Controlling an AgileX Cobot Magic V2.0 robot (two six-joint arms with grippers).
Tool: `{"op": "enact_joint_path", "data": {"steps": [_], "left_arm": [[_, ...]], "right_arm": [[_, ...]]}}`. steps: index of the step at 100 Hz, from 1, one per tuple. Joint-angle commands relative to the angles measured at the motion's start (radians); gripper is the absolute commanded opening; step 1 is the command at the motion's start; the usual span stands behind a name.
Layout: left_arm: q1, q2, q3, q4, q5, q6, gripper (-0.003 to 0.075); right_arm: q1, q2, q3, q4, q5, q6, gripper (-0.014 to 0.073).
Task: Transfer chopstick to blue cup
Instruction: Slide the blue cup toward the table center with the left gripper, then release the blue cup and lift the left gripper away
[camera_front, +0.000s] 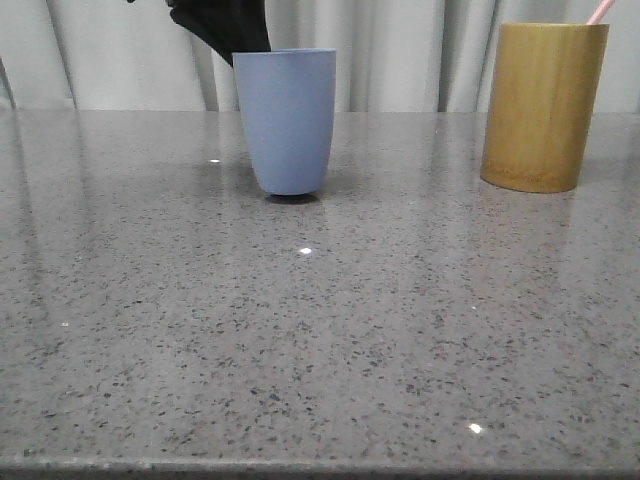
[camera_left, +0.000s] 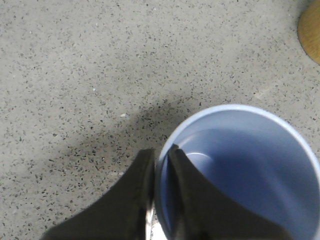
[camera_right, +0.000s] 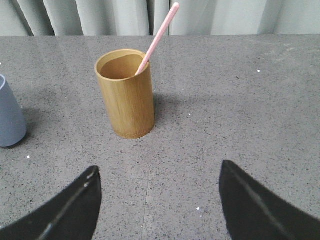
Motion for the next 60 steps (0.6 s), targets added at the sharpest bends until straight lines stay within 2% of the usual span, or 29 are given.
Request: {"op": "enact_joint_path", "data": {"steps": [1,15,35,60], "left_arm": [[-0.009,-0.051,-0.035,-0.015,-0.045,-0.008,0.0113],[-0.009,-0.051,-0.035,-0.015,-0.030,-0.008,0.0182],[-0.009,-0.051,-0.035,-0.015,-0.023,-0.008,0.0229],[-0.009,-0.051,-0.052,-0.030,0.006,-0.008,0.0402]], "right_arm": [[0.001,0.017,-0.031,0.000,-0.080,-0.001,0.0508],[0.001,0.017,-0.031,0.000,-0.080,-0.001,0.0508],[0.001,0.017,-0.031,0.000,-0.080,-0.001,0.0508],[0.001,0.017,-0.031,0.000,-0.080,-0.001,0.0508]]}}
